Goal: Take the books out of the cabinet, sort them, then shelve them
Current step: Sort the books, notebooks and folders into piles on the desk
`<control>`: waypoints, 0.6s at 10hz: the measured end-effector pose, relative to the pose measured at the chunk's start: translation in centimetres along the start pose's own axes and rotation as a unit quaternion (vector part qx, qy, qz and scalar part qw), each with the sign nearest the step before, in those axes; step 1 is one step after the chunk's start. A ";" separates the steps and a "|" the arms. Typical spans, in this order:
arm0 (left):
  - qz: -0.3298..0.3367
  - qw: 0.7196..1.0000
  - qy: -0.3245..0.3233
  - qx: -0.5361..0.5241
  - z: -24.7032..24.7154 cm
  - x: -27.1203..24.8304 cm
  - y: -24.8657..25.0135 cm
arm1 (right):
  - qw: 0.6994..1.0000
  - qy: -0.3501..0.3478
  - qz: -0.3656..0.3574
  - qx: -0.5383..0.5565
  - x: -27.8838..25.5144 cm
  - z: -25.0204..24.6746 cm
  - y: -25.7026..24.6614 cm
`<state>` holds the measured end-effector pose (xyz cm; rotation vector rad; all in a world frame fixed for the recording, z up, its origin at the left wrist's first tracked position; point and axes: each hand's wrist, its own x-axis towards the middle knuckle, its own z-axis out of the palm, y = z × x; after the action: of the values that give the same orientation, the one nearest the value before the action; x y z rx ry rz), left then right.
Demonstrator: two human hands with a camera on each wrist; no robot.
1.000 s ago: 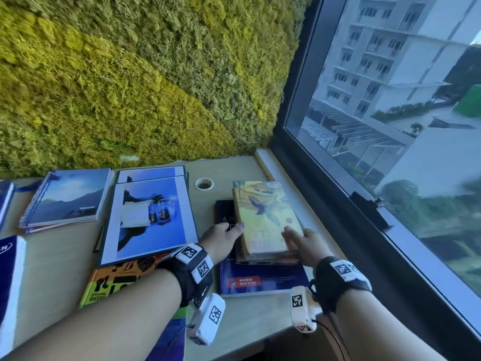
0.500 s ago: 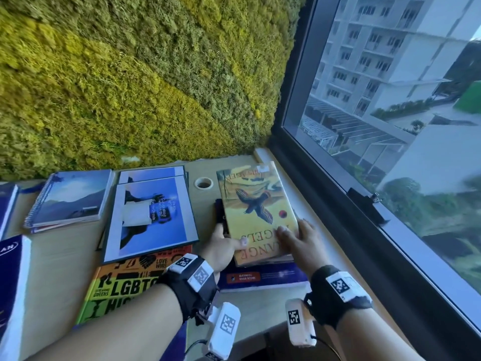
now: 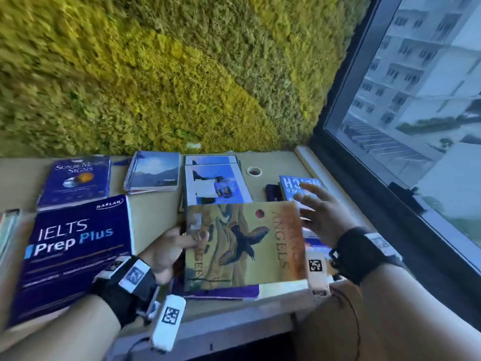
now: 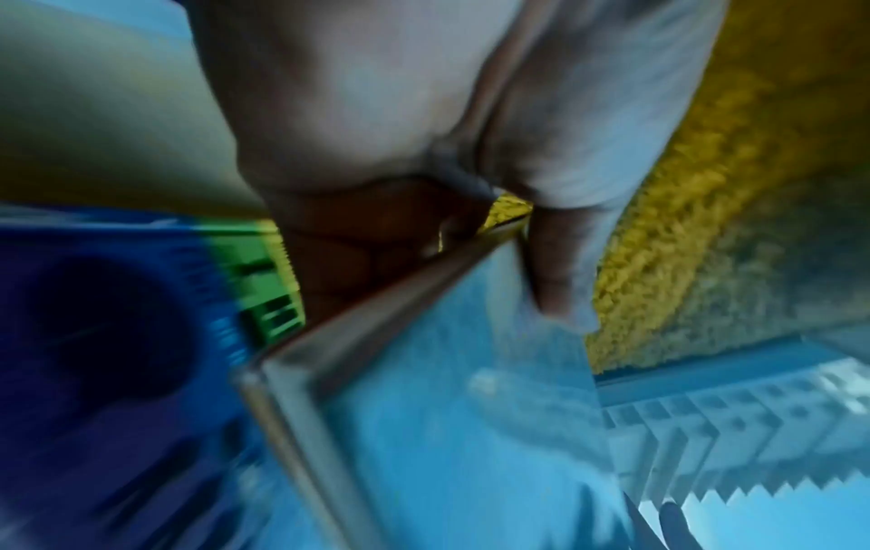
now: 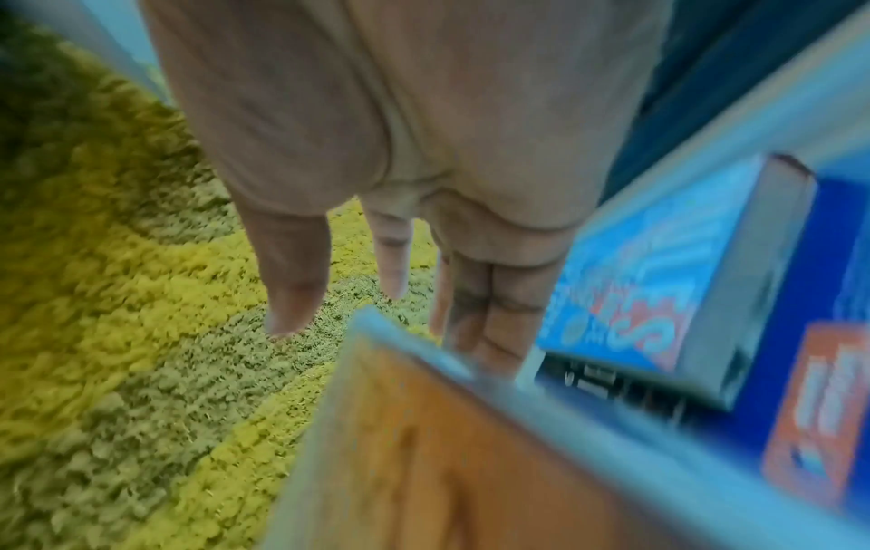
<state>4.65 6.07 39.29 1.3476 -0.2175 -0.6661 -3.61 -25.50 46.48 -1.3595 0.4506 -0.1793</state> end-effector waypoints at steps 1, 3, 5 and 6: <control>-0.047 0.986 0.078 -0.139 -1.2 -3.2 -4.4 | 0.995 0.059 0.029 -0.070 -1.3 2.8 1.3; -0.176 0.963 0.086 -0.187 1.6 -8.8 -6.2 | 0.971 -0.035 0.157 -0.176 -5.3 8.2 8.4; -0.177 0.972 0.014 0.156 -1.3 -9.6 -5.0 | 0.913 -0.010 0.113 -0.391 -5.4 9.4 10.7; -0.042 0.919 0.163 0.356 -3.1 -7.6 -3.8 | 0.886 0.002 0.117 -0.448 -5.5 8.9 11.6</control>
<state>-1.04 12.62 36.68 2.1551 -0.1346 -0.4290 -6.47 -12.95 37.62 -2.1886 0.7463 0.2690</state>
